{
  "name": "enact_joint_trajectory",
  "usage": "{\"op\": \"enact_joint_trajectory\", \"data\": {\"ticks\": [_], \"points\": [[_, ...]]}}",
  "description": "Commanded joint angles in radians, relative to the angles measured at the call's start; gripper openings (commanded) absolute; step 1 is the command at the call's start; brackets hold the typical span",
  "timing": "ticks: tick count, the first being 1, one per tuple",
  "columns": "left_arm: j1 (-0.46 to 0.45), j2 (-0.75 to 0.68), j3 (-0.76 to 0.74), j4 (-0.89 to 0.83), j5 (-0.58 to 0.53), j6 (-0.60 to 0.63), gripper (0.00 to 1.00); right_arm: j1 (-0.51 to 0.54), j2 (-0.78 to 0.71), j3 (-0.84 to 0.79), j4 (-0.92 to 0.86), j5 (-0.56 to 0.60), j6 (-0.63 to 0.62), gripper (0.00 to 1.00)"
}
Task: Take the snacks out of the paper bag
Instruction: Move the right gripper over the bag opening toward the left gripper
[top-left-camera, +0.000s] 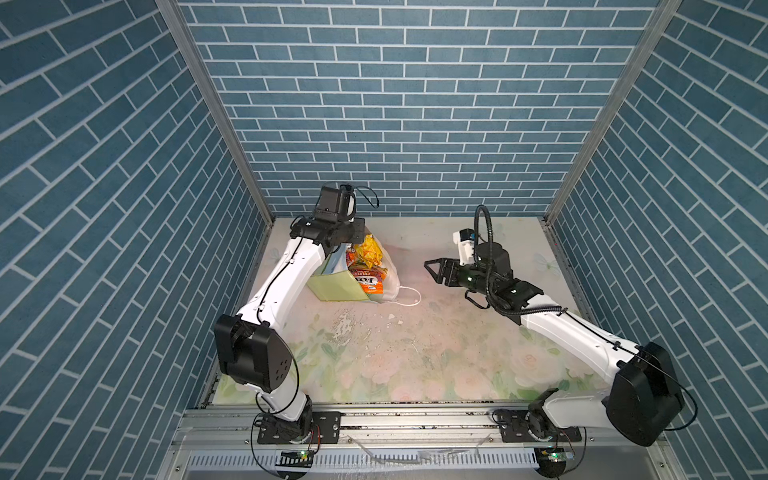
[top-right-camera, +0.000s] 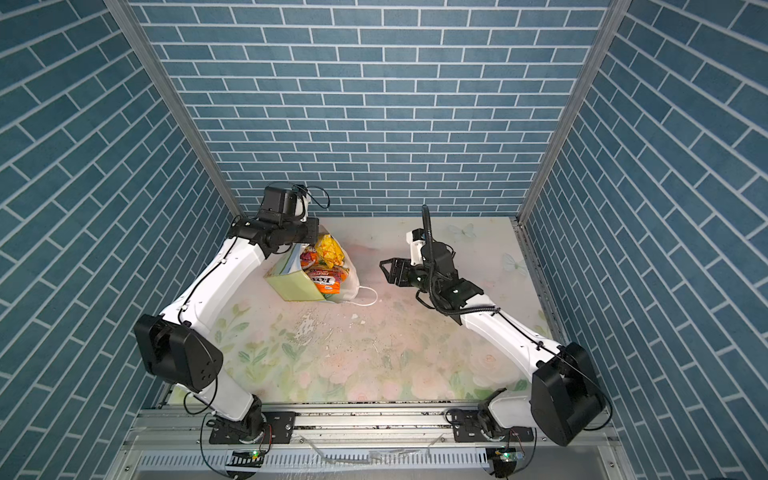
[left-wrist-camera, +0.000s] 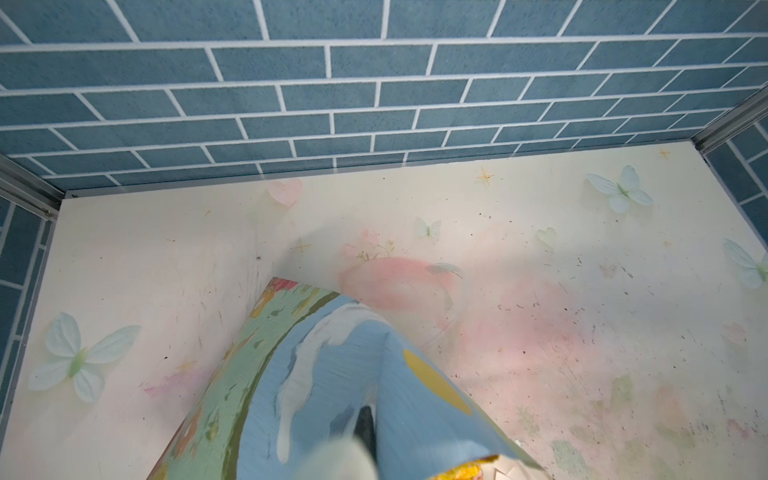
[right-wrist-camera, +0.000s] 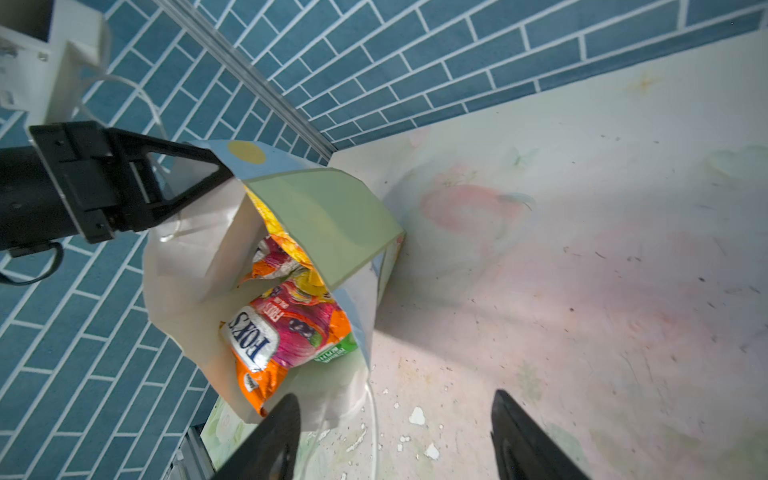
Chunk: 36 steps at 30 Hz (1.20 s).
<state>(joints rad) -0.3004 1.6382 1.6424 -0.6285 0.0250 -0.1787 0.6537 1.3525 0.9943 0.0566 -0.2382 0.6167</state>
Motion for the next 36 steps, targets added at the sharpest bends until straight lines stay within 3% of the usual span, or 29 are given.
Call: {"op": "enact_joint_trajectory", "data": {"ticks": [1, 12, 36], "points": [[-0.013, -0.049, -0.003, 0.096, -0.015, -0.029, 0.00, 0.048, 0.026, 0.062, -0.039, 0.041, -0.093, 0.70], [-0.071, -0.023, 0.032, 0.082, -0.016, -0.030, 0.00, 0.149, 0.106, 0.143, -0.047, 0.068, -0.195, 0.65], [-0.137, 0.004, 0.069, 0.052, -0.037, -0.039, 0.00, 0.224, 0.225, 0.230, -0.065, 0.071, -0.255, 0.57]]}}
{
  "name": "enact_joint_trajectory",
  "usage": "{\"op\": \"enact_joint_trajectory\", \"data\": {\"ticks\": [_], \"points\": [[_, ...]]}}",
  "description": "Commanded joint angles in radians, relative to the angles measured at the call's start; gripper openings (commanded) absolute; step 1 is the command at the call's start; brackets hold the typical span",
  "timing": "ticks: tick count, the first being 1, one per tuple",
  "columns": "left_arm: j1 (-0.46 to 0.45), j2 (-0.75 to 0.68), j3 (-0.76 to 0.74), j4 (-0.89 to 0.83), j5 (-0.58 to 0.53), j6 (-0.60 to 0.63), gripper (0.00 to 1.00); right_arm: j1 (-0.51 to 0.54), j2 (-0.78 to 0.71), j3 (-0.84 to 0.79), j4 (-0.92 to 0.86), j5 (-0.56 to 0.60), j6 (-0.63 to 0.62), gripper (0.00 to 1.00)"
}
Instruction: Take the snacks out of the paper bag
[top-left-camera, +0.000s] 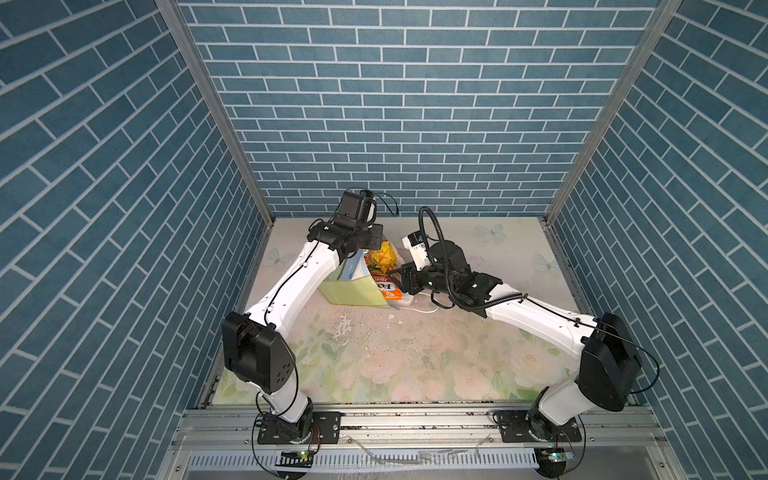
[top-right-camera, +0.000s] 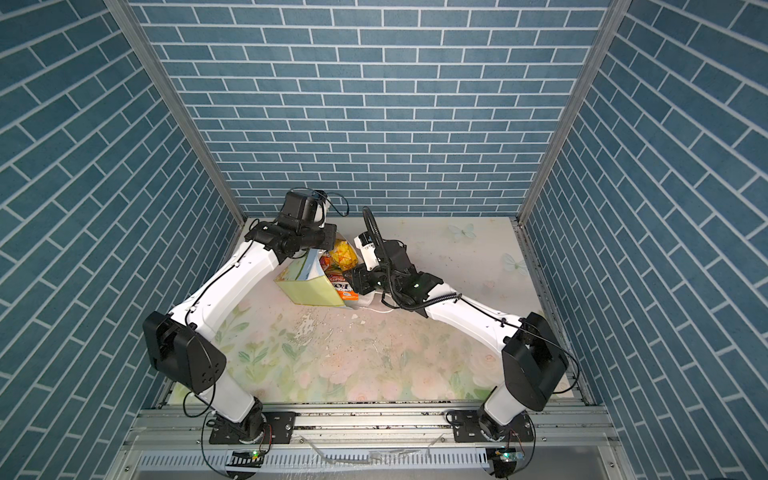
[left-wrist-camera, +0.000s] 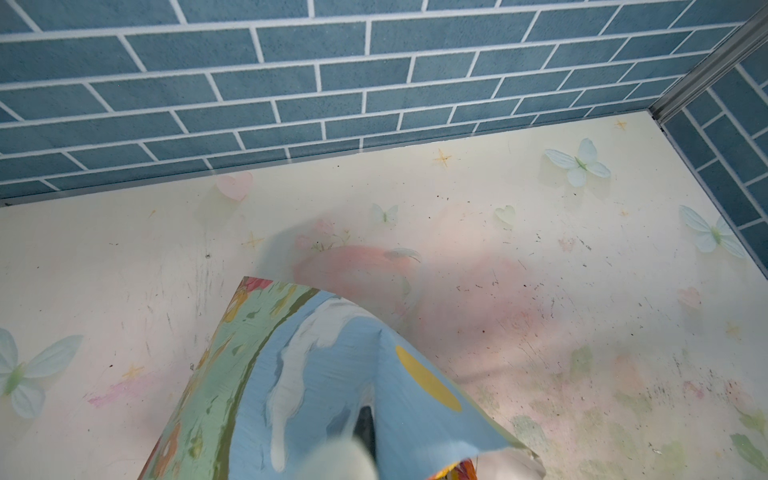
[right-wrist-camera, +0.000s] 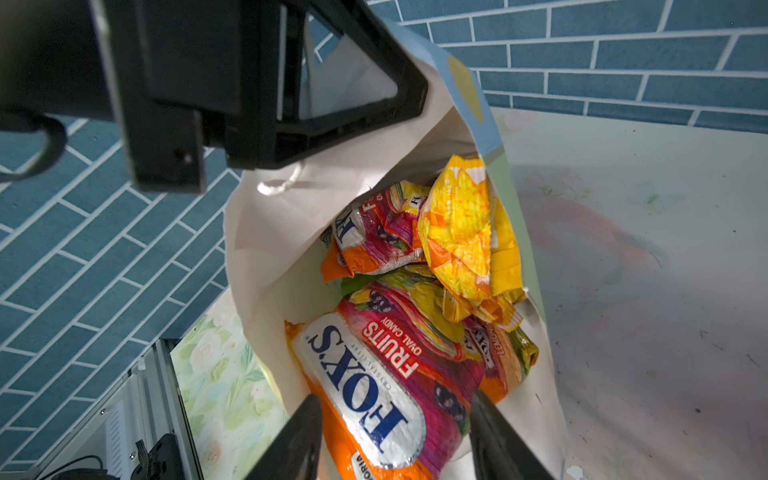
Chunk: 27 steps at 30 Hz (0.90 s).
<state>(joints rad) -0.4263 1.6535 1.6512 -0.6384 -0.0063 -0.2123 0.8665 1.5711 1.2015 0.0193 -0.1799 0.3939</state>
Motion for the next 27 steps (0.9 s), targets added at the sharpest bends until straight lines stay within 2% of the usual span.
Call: {"op": "enact_joint_trajectory", "data": {"ticks": [1, 16, 27], "points": [[-0.011, -0.011, 0.061, 0.063, -0.006, -0.006, 0.00, 0.013, 0.007, 0.019, -0.034, 0.015, -0.033, 0.56], [-0.009, 0.012, 0.130, 0.036, -0.064, 0.028, 0.00, 0.033, 0.011, -0.045, -0.129, 0.044, -0.036, 0.53], [-0.010, 0.025, 0.133, 0.047, -0.040, 0.000, 0.00, 0.034, 0.052, -0.044, -0.059, -0.033, 0.037, 0.53]]}}
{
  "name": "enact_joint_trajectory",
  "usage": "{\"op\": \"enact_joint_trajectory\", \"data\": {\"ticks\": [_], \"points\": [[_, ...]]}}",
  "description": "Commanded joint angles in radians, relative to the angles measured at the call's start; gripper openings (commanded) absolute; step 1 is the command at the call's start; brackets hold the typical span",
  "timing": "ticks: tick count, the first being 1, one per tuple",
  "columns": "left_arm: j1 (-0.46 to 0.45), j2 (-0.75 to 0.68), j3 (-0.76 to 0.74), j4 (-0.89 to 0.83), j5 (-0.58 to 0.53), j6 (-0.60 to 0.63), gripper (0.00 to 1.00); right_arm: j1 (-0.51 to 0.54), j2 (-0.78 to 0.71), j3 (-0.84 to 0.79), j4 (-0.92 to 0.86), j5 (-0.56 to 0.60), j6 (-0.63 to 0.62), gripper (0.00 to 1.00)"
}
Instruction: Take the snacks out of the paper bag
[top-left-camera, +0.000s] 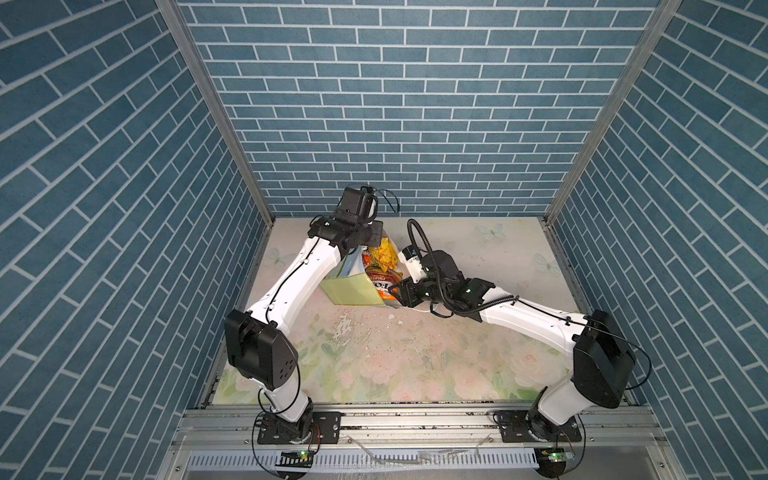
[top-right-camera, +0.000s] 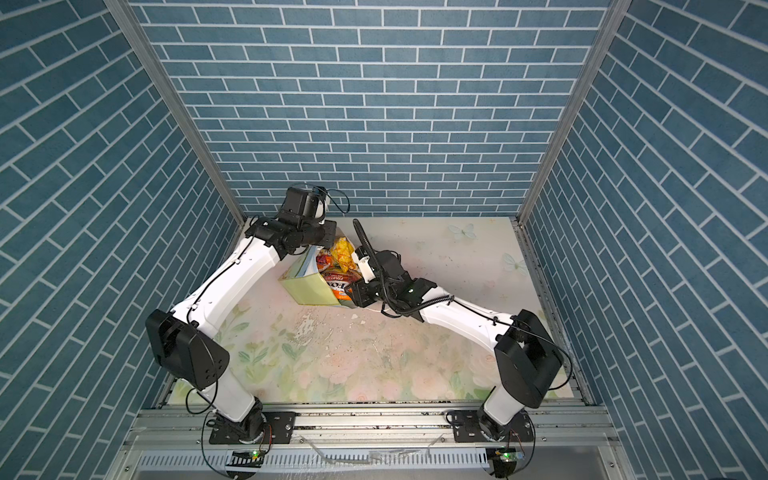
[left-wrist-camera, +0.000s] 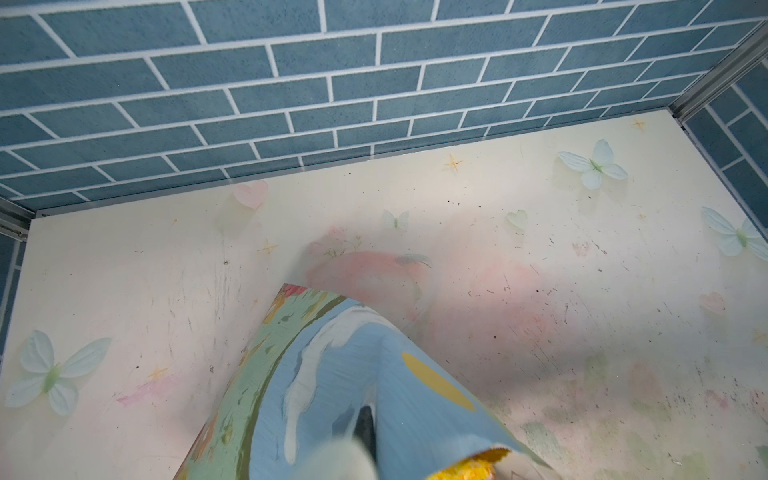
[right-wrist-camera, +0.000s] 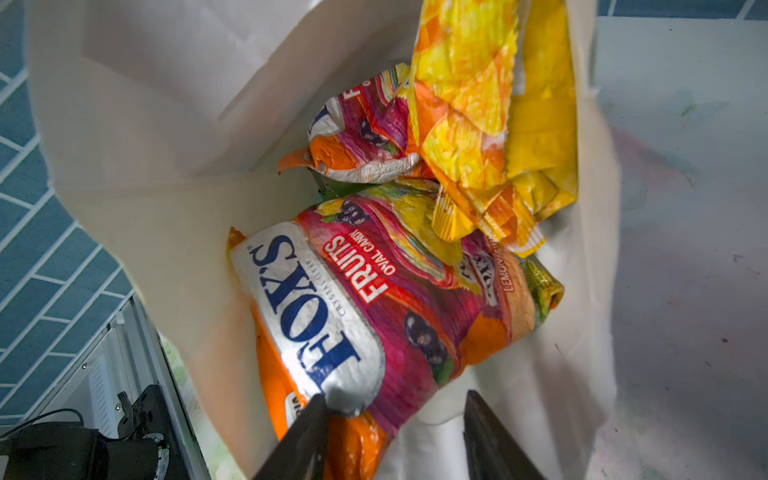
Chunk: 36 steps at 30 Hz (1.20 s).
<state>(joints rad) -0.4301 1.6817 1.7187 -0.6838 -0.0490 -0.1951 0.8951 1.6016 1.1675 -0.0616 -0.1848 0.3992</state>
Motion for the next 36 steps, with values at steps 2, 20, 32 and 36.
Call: {"op": "enact_joint_trajectory", "data": {"ticks": [2, 20, 32, 36], "points": [[-0.006, 0.004, 0.071, 0.090, 0.001, -0.015, 0.00, 0.007, 0.024, -0.012, 0.025, -0.037, 0.036, 0.55], [-0.012, 0.036, 0.108, 0.086, 0.034, -0.038, 0.00, 0.002, 0.037, -0.044, 0.123, -0.075, 0.137, 0.64], [-0.038, 0.023, 0.081, 0.096, 0.064, -0.038, 0.00, -0.007, 0.076, -0.014, 0.170, -0.096, 0.180, 0.63], [-0.041, 0.019, 0.077, 0.093, 0.064, -0.037, 0.00, -0.009, 0.074, -0.019, 0.172, -0.092, 0.184, 0.58]]}}
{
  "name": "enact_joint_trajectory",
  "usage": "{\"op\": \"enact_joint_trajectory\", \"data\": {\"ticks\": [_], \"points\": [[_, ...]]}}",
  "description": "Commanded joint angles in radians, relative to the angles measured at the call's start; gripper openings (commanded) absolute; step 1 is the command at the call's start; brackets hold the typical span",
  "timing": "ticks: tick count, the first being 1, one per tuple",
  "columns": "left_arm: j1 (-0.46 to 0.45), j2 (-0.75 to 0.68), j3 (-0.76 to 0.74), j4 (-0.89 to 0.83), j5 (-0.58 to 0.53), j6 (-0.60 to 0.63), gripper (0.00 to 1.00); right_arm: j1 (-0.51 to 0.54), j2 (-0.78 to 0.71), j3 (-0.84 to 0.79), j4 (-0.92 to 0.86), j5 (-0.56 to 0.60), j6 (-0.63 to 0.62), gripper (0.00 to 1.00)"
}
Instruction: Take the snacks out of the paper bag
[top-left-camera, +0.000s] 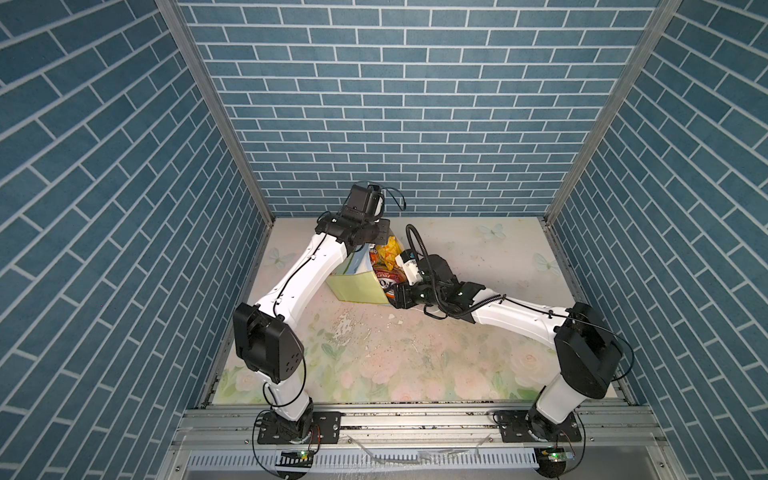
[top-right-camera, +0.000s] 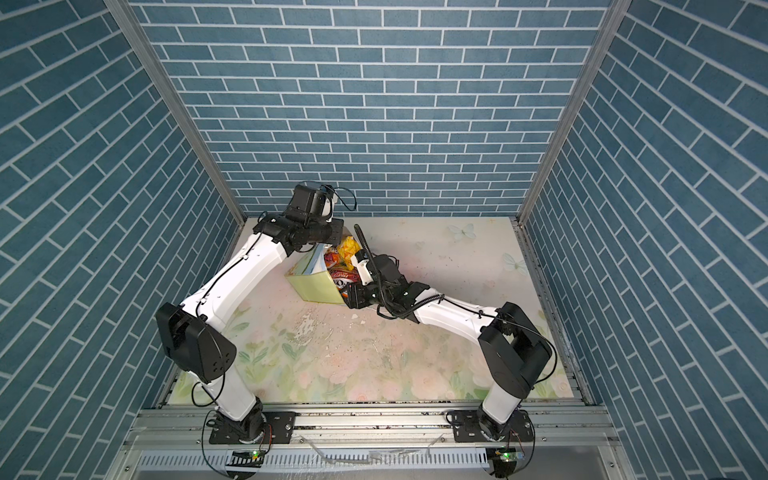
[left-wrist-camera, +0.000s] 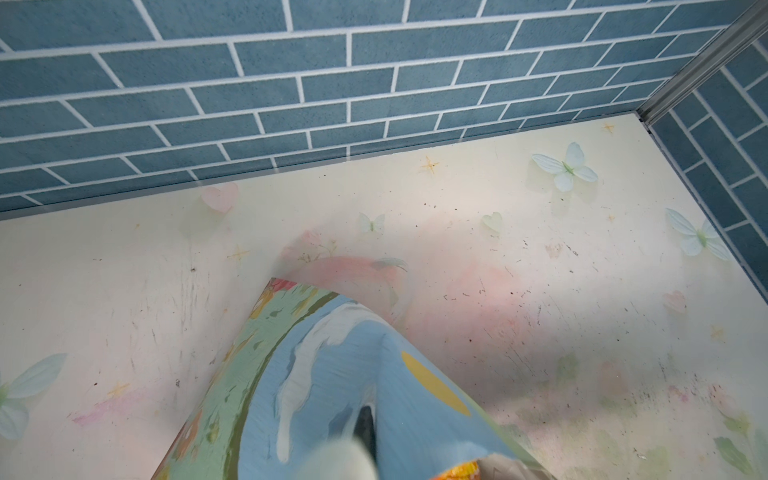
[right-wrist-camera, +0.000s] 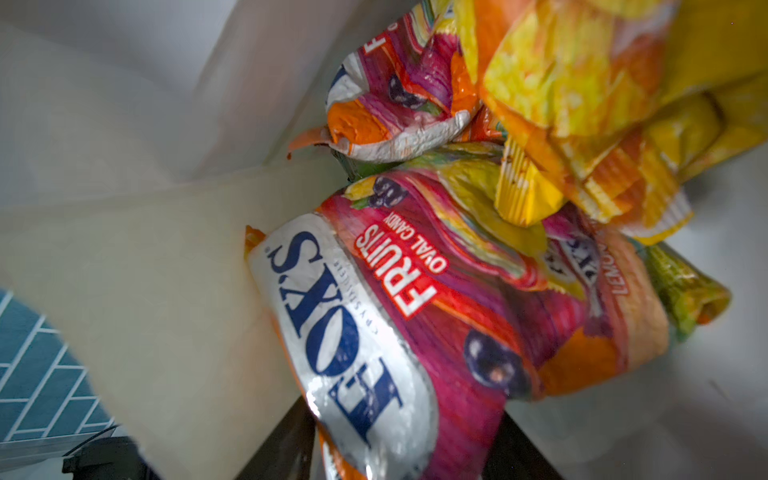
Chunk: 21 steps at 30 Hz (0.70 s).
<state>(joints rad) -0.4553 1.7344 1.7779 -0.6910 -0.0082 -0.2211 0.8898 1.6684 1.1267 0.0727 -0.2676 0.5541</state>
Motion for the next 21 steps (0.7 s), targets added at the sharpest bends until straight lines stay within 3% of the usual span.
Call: {"op": "enact_joint_trajectory", "data": {"ticks": [1, 14, 21], "points": [[-0.016, -0.034, 0.014, 0.103, 0.023, -0.012, 0.00, -0.005, 0.005, 0.019, 0.038, -0.003, 0.029, 0.56], [-0.017, -0.047, -0.012, 0.103, 0.013, -0.006, 0.00, -0.004, -0.008, 0.020, 0.033, 0.025, 0.019, 0.14], [-0.017, -0.052, -0.016, 0.102, 0.007, -0.003, 0.00, -0.004, -0.022, 0.032, -0.004, 0.054, -0.012, 0.06]]}}
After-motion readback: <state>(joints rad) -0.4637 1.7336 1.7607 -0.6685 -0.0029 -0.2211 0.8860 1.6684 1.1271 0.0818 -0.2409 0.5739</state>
